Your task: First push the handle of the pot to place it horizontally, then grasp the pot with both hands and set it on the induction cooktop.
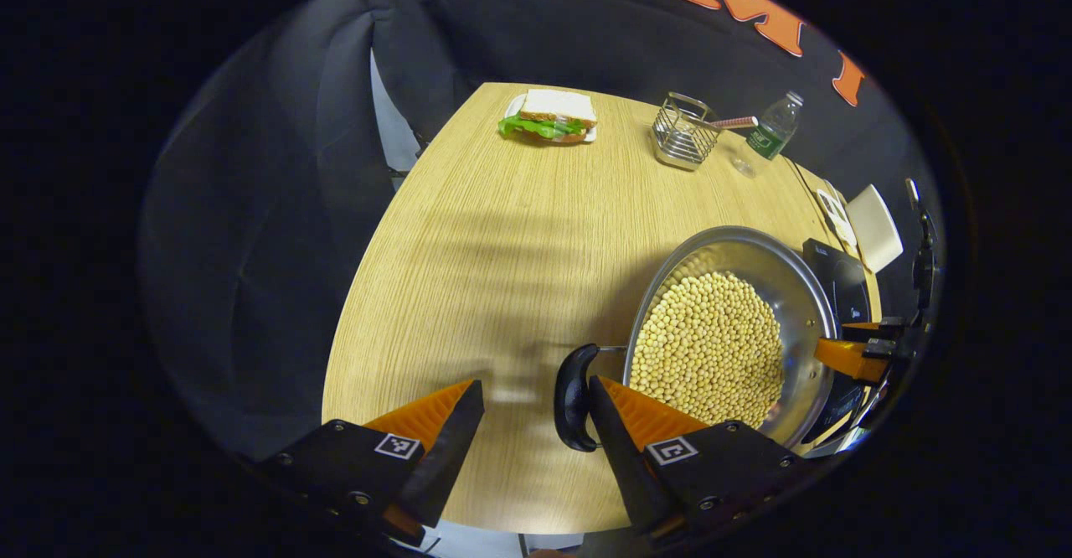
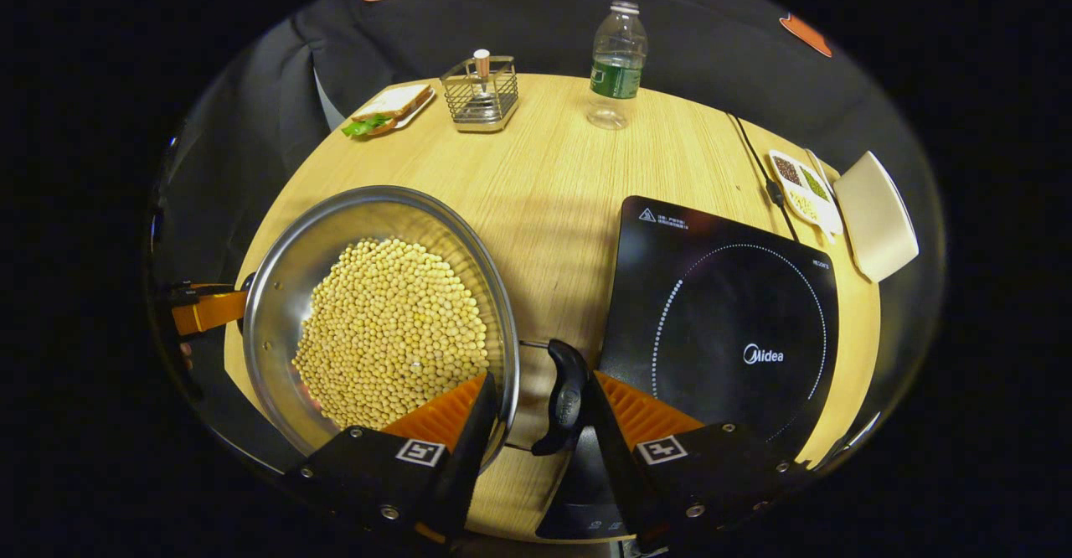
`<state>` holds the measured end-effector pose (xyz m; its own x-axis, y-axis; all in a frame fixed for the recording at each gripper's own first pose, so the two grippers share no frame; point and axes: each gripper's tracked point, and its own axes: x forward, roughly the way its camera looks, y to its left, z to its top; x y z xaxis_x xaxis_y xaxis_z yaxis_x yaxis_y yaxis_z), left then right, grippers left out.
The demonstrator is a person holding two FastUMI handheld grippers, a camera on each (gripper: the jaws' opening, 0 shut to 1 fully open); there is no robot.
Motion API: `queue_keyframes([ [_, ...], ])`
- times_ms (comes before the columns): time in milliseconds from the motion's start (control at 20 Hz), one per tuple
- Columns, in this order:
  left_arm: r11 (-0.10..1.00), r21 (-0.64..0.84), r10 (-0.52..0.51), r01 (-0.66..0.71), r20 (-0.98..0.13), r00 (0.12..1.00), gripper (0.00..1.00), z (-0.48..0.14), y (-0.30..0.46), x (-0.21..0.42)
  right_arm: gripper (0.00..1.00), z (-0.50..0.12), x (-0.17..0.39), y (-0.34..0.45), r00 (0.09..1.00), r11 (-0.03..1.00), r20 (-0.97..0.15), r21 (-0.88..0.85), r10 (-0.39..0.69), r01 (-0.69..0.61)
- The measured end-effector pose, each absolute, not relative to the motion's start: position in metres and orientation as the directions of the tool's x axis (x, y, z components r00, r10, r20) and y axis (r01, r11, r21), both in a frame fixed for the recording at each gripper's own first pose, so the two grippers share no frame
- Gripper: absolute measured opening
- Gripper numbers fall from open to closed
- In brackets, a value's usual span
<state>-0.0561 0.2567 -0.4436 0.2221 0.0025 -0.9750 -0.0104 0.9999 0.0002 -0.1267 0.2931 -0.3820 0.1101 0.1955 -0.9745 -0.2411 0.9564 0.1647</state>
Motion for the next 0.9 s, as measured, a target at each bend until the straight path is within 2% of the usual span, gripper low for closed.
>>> queue_keyframes([
  [150, 1.000, -0.012, -0.013, 0.009, -0.975, 0.223, 0.82, -0.444, 0.257, -0.055, 0.62, -0.384, -0.127, 0.294, 0.086, 0.957, -0.975, 0.183, 0.207, -0.225],
  [200, 1.000, -0.016, -0.017, 0.007, -0.974, 0.224, 0.82, -0.444, 0.257, -0.055, 0.66, -0.384, -0.128, 0.294, 0.074, 0.958, -0.976, 0.186, 0.206, -0.220],
  [500, 0.998, -0.035, -0.048, 0.053, -0.962, 0.269, 0.82, -0.435, 0.253, -0.051, 0.66, -0.391, -0.130, 0.296, 0.051, 0.958, -0.977, 0.193, 0.208, -0.211],
  [550, 0.997, -0.039, -0.054, 0.061, -0.960, 0.274, 0.82, -0.432, 0.252, -0.052, 0.61, -0.392, -0.131, 0.296, 0.047, 0.958, -0.976, 0.197, 0.211, -0.211],
  [600, 0.997, -0.040, -0.058, 0.069, -0.959, 0.276, 0.82, -0.431, 0.251, -0.052, 0.66, -0.393, -0.129, 0.296, 0.050, 0.957, -0.976, 0.195, 0.210, -0.213],
  [750, 0.997, -0.046, -0.062, 0.064, -0.960, 0.273, 0.82, -0.429, 0.250, -0.055, 0.66, -0.395, -0.129, 0.296, 0.053, 0.957, -0.976, 0.196, 0.212, -0.216],
  [800, 0.996, -0.053, -0.071, 0.072, -0.956, 0.285, 0.82, -0.425, 0.248, -0.054, 0.62, -0.395, -0.128, 0.296, 0.052, 0.957, -0.976, 0.198, 0.213, -0.213],
  [900, 0.995, -0.061, -0.081, 0.077, -0.954, 0.288, 0.82, -0.422, 0.246, -0.056, 0.66, -0.395, -0.128, 0.295, 0.055, 0.955, -0.974, 0.205, 0.221, -0.215],
])
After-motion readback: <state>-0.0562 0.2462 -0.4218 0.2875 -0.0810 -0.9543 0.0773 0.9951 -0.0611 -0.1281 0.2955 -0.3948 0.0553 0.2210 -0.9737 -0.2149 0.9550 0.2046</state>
